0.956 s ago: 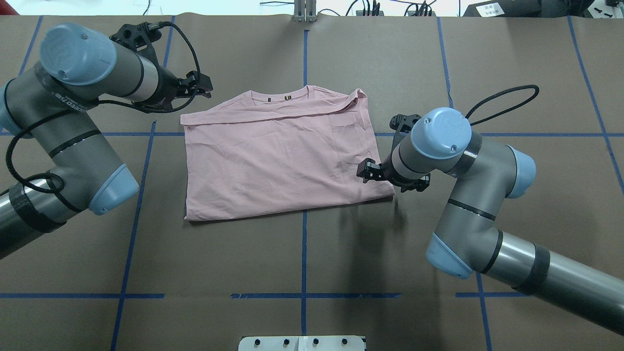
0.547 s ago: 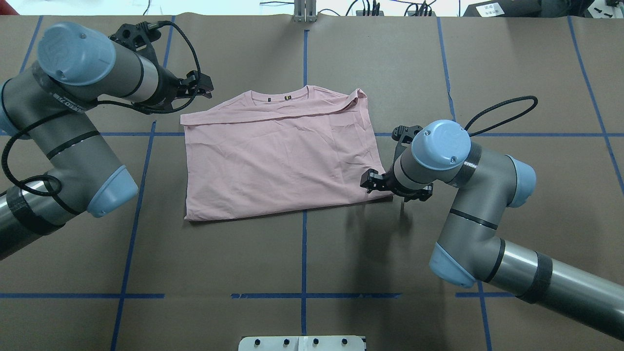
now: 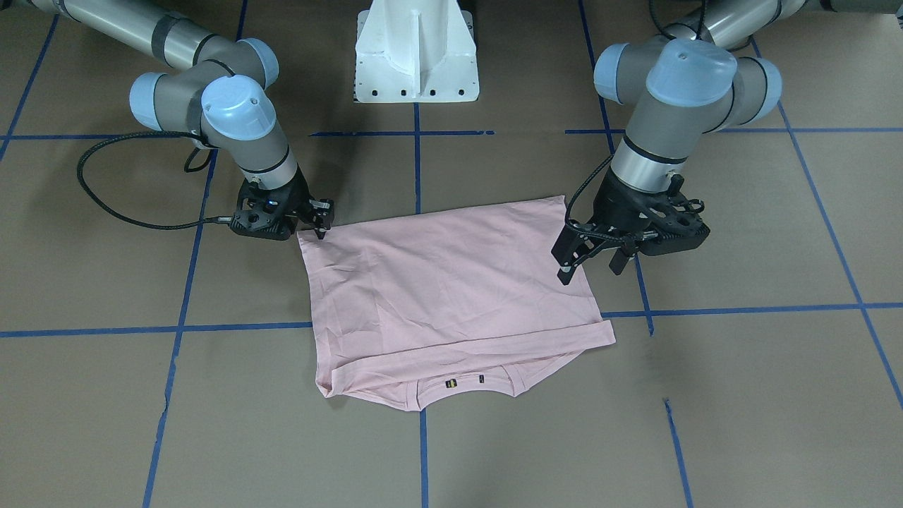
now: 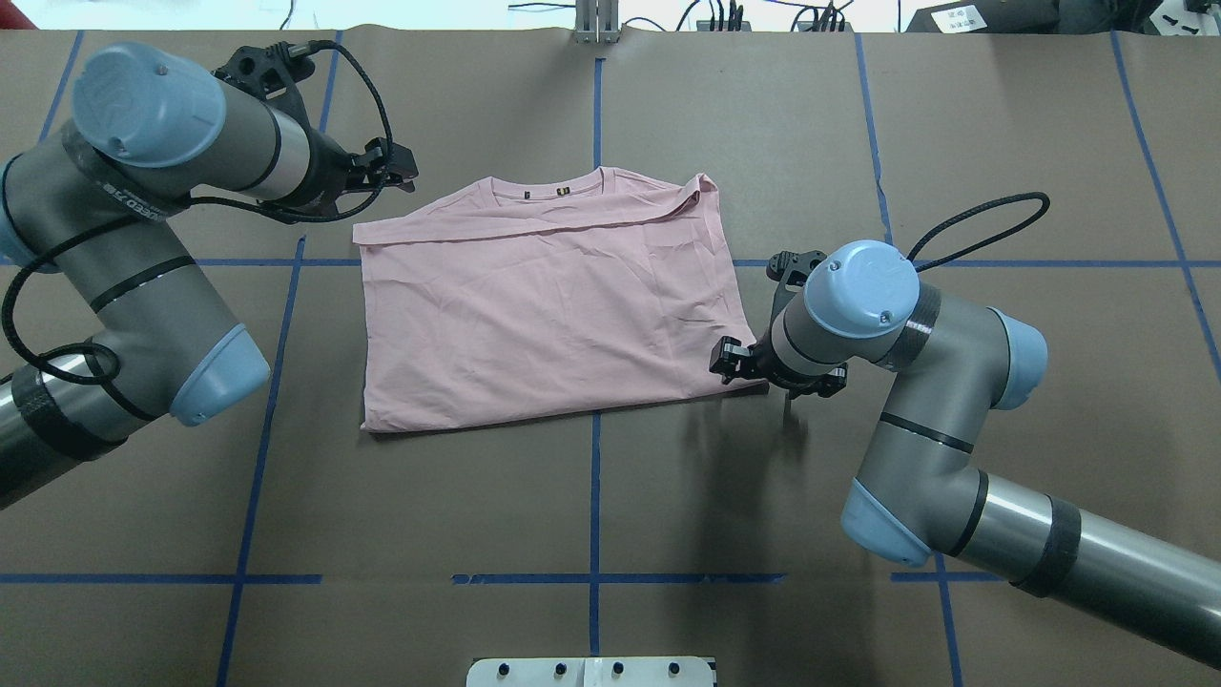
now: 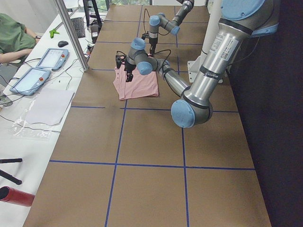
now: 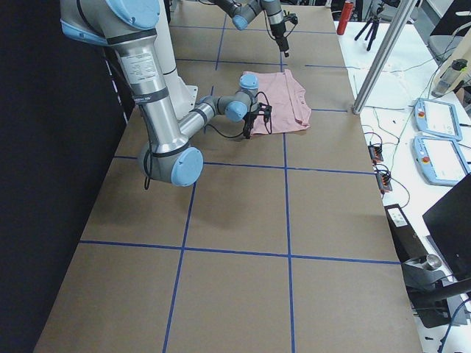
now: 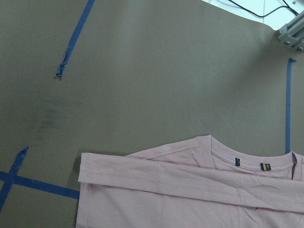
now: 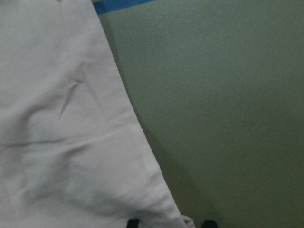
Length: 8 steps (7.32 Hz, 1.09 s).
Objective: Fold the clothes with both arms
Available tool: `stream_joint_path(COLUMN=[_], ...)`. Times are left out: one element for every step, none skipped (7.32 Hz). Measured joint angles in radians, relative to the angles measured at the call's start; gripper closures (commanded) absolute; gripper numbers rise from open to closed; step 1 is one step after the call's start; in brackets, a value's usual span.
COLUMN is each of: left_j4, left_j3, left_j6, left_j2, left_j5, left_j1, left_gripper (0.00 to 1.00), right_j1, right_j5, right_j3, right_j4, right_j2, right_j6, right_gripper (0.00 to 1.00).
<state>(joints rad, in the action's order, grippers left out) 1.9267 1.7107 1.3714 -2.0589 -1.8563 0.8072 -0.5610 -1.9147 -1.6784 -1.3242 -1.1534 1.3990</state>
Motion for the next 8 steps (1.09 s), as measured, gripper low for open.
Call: stream_joint_path(left_j4=[0.0,0.0,0.0,0.001,0.001,0.001,0.001,0.002], left_j3=[-0.001,-0.001,-0.001,-0.002,-0.001,0.0,0.001,0.004], left_j6=[0.0,0.0,0.001,0.001,0.002,0.002,0.002,0.002], left_j2=[0.0,0.0,0.0,0.0,0.0,-0.001,-0.002,-0.003], left_j5=[0.0,0.0,0.0,0.0,0.0,0.001,0.001,0.002], left_j1=[0.0,0.0,0.0,0.0,0.0,0.0,0.0,0.0], left_gripper=[0.0,0.0,0.0,0.0,0.0,0.0,0.0,0.0], right_j1=[-0.006,-0.008,-0.01,-0.013,-0.016,-0.014,0.0,0.025], right_j5=[0.0,-0.001,-0.002,-0.004,-0.009,-0.013,-0.015,-0.015], right_j3=[-0.001,-0.001,-0.001,-0.002,-0.012,-0.046,-0.113,-0.199], right_j4=[-0.001,-0.002,-0.003,-0.004,-0.004,-0.004,-0.004,-0.004], right_j2=[-0.001,-0.001,-0.001,-0.001,-0.008,-0.037,-0.101,-0.191], right_j6=[-0.003,-0.008,-0.016,-0.02,-0.022,-0.023,-0.024,-0.023], right_gripper=[1.0,1.0,1.0,1.0,1.0,1.0,1.0,1.0])
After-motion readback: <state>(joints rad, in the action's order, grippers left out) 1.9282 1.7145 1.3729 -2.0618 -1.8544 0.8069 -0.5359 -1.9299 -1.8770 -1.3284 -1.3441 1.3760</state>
